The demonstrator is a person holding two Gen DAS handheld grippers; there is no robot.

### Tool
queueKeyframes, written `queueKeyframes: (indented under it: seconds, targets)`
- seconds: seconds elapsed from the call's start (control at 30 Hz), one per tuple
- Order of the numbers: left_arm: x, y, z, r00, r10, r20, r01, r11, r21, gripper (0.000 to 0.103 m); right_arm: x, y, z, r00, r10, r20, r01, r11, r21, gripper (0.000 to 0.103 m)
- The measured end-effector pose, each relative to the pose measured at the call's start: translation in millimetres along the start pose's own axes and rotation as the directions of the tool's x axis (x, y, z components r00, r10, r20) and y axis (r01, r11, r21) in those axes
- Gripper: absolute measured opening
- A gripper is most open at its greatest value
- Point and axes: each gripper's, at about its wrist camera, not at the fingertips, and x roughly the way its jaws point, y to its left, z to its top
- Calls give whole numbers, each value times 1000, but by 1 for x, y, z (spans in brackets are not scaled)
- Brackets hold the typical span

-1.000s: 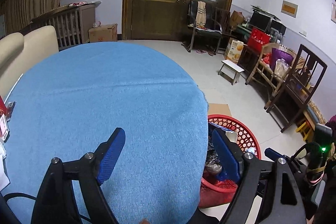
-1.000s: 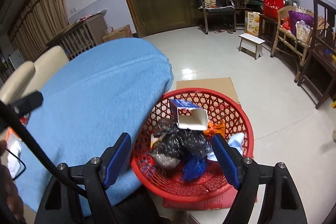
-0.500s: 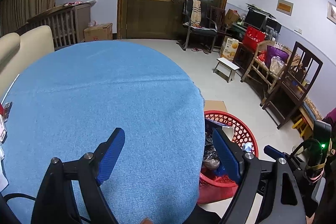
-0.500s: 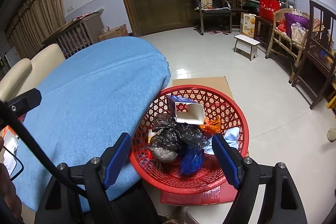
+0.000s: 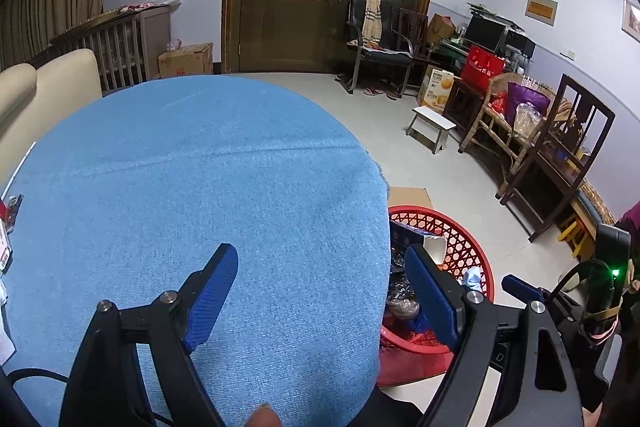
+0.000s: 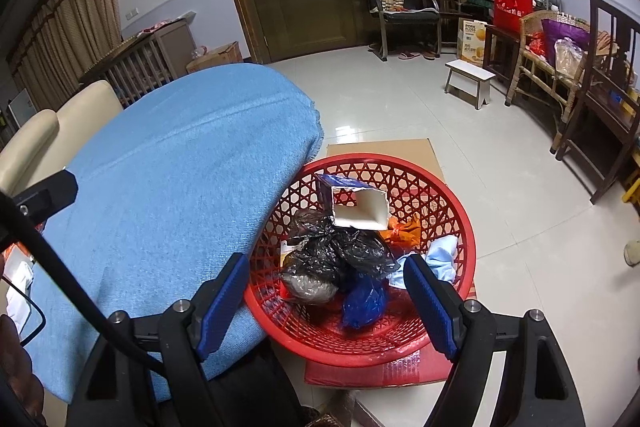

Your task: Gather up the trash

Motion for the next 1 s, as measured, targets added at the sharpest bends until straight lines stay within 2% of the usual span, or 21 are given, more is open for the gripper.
queueKeyframes:
  seconds: [0.53,0.67,1.0]
  targets:
    - [-3,-5,-1,1000,-9,12,9,1000,27,86,2,-1,-1,1000,-5,1,5,1000,0,82]
    - [-3,-8,-2,1000,11,12,-11,999,45,86,2,-2,-1,1000,-7,-2,7,1000,3,82]
    - [-1,-13,-6,999,-36,-7,36,997,66,86,6,-7,-3,1000,-11,-13,11,1000,17,82]
